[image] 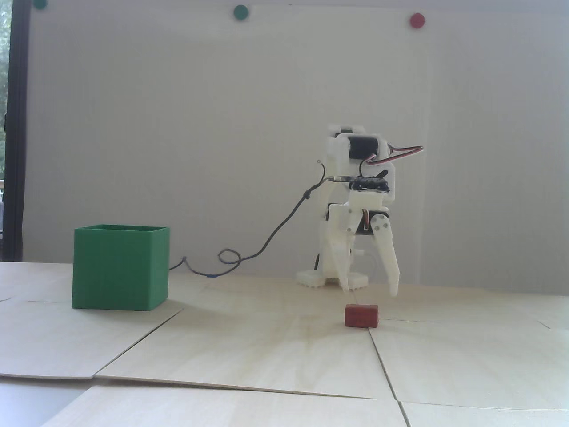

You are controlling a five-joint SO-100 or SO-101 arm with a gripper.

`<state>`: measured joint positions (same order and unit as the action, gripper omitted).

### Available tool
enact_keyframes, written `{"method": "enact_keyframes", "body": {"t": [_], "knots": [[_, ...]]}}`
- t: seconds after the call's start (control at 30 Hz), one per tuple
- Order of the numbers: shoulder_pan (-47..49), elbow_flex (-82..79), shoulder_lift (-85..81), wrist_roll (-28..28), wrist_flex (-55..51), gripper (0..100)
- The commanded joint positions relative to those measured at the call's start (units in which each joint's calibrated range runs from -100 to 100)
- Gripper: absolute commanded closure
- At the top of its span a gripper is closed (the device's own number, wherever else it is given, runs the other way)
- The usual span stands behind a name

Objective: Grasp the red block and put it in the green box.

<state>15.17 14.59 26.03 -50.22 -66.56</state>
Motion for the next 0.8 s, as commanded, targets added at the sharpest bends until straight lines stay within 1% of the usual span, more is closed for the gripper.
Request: {"method": "enact_keyframes", "body": {"t": [0.0,0.17,0.4,0.5,0.77], "knots": [[-0.3,4.9,-1.2,-0.4,-0.4,75],[-0.2,8.7,-0.9,-0.1,-1.0,75],[-0.9,16.5,4.6,-0.1,-1.8,75],[-0.8,16.9,4.7,-0.3,-3.6,75],[-0.7,16.4,5.4,-0.2,-3.7,75]]}}
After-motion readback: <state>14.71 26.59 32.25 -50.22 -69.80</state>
